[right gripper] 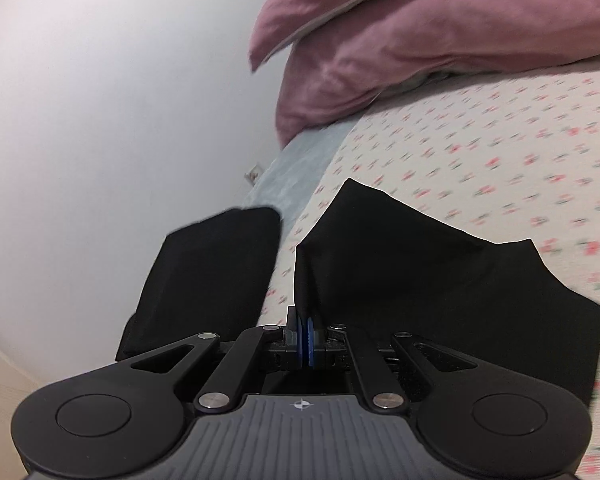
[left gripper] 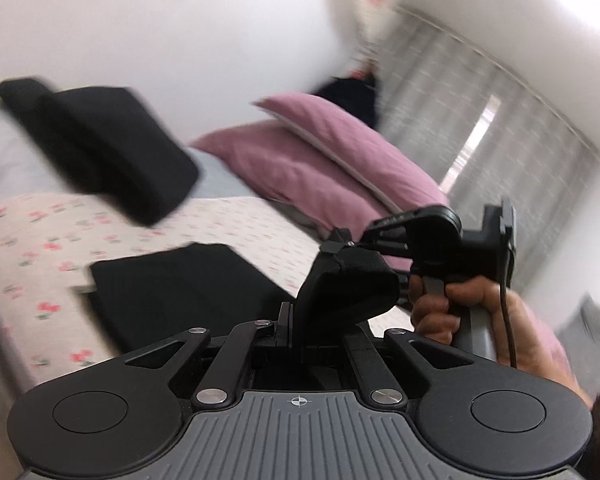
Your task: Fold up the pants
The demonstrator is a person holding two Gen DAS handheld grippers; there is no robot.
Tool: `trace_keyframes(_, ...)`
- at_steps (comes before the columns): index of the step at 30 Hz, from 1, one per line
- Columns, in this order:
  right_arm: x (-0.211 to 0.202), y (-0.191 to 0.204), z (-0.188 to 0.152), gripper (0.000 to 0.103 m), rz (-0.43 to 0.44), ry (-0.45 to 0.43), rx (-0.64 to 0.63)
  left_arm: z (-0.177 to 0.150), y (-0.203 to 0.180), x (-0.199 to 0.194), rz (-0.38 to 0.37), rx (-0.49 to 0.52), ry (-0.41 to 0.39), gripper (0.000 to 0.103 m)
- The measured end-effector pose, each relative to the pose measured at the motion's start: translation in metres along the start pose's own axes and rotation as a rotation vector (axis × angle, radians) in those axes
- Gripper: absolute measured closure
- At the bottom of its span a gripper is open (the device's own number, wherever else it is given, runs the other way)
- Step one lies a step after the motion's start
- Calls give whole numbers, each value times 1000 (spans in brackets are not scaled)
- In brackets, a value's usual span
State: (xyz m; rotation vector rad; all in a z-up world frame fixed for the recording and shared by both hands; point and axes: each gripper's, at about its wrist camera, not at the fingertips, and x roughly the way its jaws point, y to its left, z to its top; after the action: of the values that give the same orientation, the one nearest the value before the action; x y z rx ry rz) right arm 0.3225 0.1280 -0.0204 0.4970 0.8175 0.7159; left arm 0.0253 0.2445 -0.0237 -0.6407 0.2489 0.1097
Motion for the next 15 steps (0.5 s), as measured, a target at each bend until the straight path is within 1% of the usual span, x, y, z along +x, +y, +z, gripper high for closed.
trace_keyframes(6,46,23,-6,99,-9,59,-3,14,40,6,122,-159,-13,100)
trace_keyframes(9,64,28,-13,98,-23,84,-1,15,58,7,185,-219,1,97)
trace_keyframes(10,68,29,-15,95,-32,89,1,14,63,7,207,-237,9,93)
trace_keyframes(11,71,30,-16,88,-35,90,2,13,68,7,231,-255,13,92)
trace_keyframes(12,74,31,-18,84,-33,93,6,12,72,6,248,-268,17,91)
trace_keyframes(13,75,31,-18,75,-37,94,13,12,75,7,263,-276,27,89)
trace_keyframes(14,74,31,-19,59,-44,92,16,11,76,8,276,-276,34,88)
trace_keyframes(15,72,31,-19,55,-45,84,17,11,77,8,291,-274,34,86)
